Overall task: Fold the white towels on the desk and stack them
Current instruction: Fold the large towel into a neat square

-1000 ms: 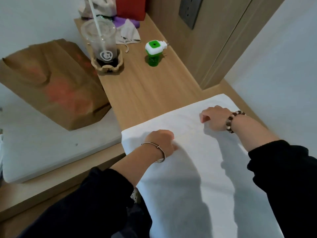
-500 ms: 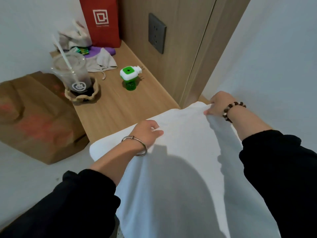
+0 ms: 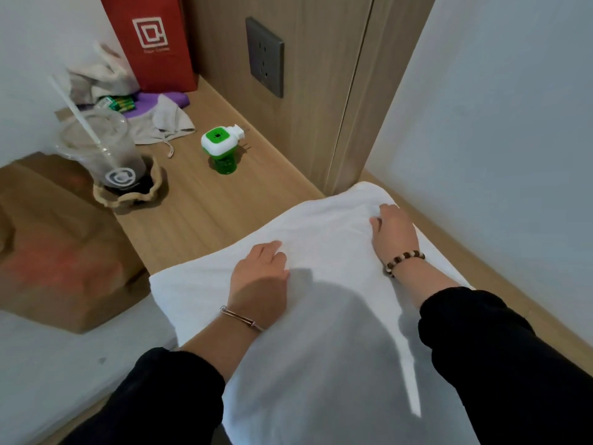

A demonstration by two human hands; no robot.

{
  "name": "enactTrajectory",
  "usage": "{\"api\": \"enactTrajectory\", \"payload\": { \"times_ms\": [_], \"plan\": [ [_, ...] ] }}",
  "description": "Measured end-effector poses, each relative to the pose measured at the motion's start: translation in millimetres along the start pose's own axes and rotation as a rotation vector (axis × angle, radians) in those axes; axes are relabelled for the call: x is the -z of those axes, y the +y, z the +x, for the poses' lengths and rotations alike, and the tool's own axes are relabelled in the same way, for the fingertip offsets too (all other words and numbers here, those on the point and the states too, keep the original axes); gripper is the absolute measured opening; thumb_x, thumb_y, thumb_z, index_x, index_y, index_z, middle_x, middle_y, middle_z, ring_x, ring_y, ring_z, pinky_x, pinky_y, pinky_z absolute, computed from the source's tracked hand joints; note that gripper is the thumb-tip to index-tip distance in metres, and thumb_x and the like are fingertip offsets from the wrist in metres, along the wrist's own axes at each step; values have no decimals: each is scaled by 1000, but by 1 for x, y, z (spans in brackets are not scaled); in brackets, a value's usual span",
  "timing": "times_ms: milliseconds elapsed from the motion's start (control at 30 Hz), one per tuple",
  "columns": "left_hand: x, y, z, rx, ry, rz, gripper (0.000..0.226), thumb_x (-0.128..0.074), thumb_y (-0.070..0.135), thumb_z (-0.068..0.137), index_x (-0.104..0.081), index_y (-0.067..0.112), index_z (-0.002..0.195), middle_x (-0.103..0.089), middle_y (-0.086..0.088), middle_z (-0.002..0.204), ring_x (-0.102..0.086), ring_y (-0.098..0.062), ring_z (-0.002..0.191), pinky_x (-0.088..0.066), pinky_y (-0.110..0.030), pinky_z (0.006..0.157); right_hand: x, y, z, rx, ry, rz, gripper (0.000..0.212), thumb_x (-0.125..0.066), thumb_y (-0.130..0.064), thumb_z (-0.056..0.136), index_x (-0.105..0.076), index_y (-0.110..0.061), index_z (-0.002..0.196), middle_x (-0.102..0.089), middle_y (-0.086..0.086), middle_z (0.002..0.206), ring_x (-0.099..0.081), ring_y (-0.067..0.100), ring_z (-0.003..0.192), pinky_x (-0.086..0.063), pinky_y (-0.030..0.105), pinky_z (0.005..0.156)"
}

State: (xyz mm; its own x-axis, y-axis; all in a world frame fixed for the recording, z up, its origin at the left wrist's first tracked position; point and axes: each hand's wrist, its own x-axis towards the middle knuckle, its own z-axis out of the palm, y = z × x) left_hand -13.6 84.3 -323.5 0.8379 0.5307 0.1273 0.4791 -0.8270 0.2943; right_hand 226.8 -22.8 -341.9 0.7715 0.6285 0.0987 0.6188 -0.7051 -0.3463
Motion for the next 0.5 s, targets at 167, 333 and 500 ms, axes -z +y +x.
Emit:
{"api": "enactTrajectory", "payload": {
  "times_ms": [167,333,500],
  "plan": [
    [4,13,-7,22,-36,69,21,-79,13,67,-64,10,81,-64,-3,90,-62,-23,79,-40,-26,43,10,18,-17,65,-6,-54,17,-47,-13,96,-55,2,92,-57,20,92,-52,36,88,-28,31,68],
    [12,14,20,123,-87,150,30,-54,17,89,-55,9,117,-42,-13,140,-42,-33,120,-35,-40,92,22,-3,-36,-53,-7,33,37,-43,-15,97,-46,-3,131,-52,17,127,-46,34,117,-35,38,97],
    [-15,96,3,-490,-296,94,52,-41,27,96,-30,17,146,-12,-9,158,-6,-28,146,-8,-47,115,53,8,-133,-302,182,-12,44,-47,-5,88,-45,-4,132,-44,15,137,-38,32,128,-27,46,109]
  ]
}}
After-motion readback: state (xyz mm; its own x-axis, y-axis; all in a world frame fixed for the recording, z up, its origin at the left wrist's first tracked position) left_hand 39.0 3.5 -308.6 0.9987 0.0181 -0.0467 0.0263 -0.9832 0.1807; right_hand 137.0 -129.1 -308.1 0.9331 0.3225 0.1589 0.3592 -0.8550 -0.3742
